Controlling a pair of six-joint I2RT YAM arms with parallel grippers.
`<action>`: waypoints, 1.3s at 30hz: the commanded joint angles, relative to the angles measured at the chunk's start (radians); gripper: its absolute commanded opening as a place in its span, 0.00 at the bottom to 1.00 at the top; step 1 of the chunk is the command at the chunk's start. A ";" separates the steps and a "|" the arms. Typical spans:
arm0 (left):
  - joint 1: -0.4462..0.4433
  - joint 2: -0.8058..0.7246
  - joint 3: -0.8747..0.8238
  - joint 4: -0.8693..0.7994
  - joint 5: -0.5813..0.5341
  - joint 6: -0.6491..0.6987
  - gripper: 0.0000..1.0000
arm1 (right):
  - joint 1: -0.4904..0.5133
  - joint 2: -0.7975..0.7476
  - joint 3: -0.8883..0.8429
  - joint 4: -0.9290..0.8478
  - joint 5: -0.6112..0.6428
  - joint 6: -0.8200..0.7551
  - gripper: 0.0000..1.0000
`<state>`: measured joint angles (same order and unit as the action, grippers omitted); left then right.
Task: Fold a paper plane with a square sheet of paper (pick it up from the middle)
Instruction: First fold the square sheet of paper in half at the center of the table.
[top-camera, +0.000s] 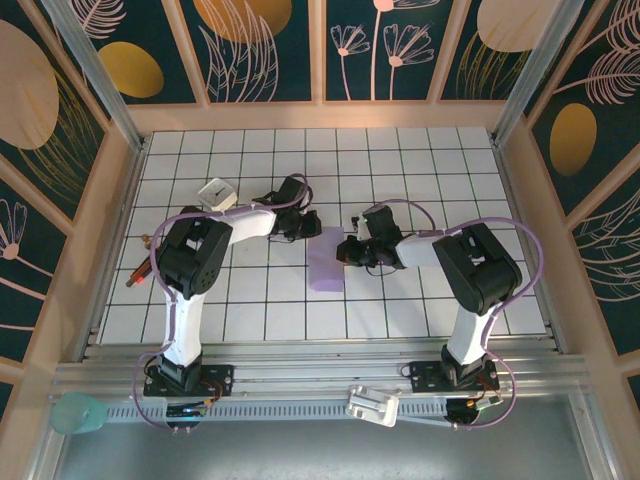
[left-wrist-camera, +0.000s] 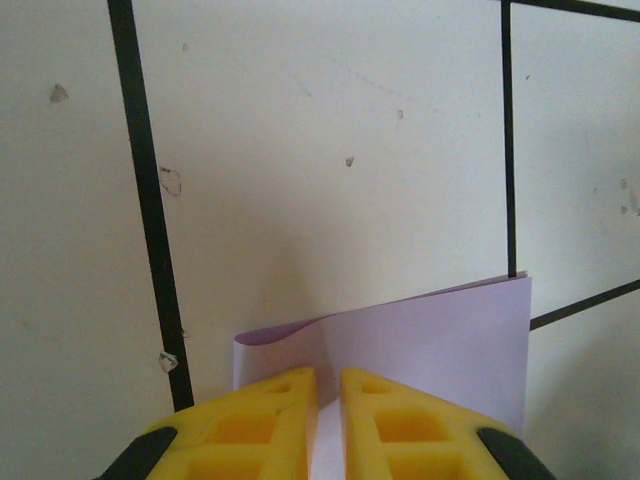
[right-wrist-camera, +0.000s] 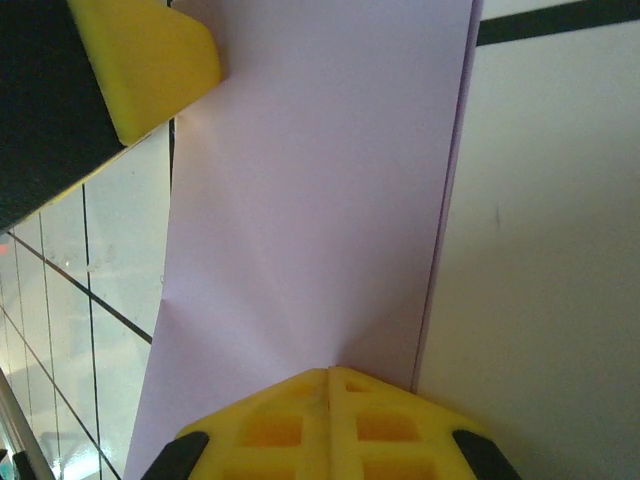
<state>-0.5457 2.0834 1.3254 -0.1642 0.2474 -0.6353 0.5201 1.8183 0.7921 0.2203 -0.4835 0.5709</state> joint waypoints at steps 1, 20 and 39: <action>0.029 0.005 -0.018 -0.022 -0.067 0.023 0.17 | -0.004 0.069 -0.042 -0.139 0.177 -0.034 0.00; -0.044 -0.220 -0.240 0.143 0.114 -0.153 0.26 | -0.011 0.064 -0.048 -0.136 0.179 -0.031 0.00; -0.051 -0.260 -0.348 0.065 0.042 -0.120 0.17 | -0.019 0.064 -0.060 -0.129 0.178 -0.037 0.00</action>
<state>-0.6029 1.8675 0.9993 -0.0570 0.3119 -0.7719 0.5201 1.8175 0.7891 0.2279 -0.4797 0.5709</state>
